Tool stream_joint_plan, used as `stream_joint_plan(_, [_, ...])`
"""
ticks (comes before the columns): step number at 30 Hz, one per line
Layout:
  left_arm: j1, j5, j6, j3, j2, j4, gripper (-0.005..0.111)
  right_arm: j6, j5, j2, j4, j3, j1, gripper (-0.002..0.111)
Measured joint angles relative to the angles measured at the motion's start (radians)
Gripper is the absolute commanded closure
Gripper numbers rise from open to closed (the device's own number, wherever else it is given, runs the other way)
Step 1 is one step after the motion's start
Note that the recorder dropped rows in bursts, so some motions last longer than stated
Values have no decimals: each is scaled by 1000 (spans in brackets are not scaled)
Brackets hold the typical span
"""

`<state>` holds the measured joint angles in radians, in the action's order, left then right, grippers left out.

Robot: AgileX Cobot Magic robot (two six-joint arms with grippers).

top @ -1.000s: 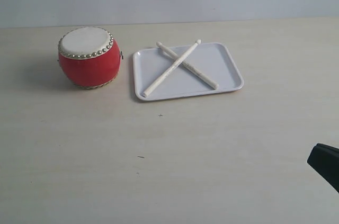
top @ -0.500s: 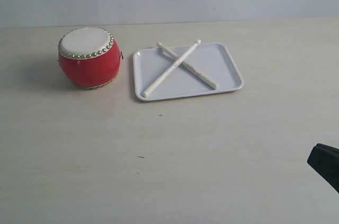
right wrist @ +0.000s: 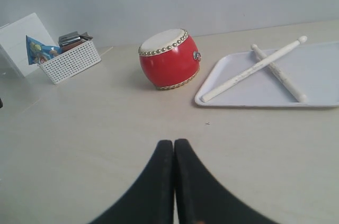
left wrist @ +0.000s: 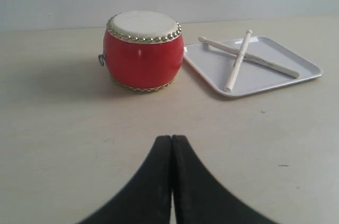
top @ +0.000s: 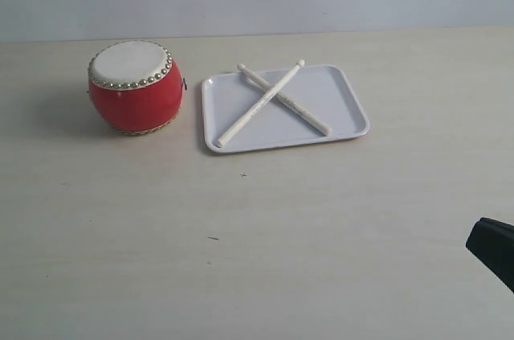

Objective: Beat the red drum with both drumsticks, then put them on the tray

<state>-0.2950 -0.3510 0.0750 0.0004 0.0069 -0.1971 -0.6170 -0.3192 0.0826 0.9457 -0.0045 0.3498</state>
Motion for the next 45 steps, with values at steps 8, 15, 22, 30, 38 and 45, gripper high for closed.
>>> stream_joint_plan(8, [10,2,-34,0,0,-9,107,0,0,0,0,0,0,108])
stream_joint_plan(15, [10,2,-45,0,0,6,107,0,0,0,0,0,0,108])
stream_joint_plan(22, [10,2,-49,0,0,106,107,0,0,0,0,0,0,108])
stream_joint_plan(30, [12,0,-49,0,0,131,107,0,0,0,0,0,0,108])
stream_joint_plan(38, [91,-2,-49,0,0,135,107,0,0,0,0,0,0,108])
stream_joint_plan(45, [182,-2,-49,0,0,135,107,0,0,0,0,0,0,108])
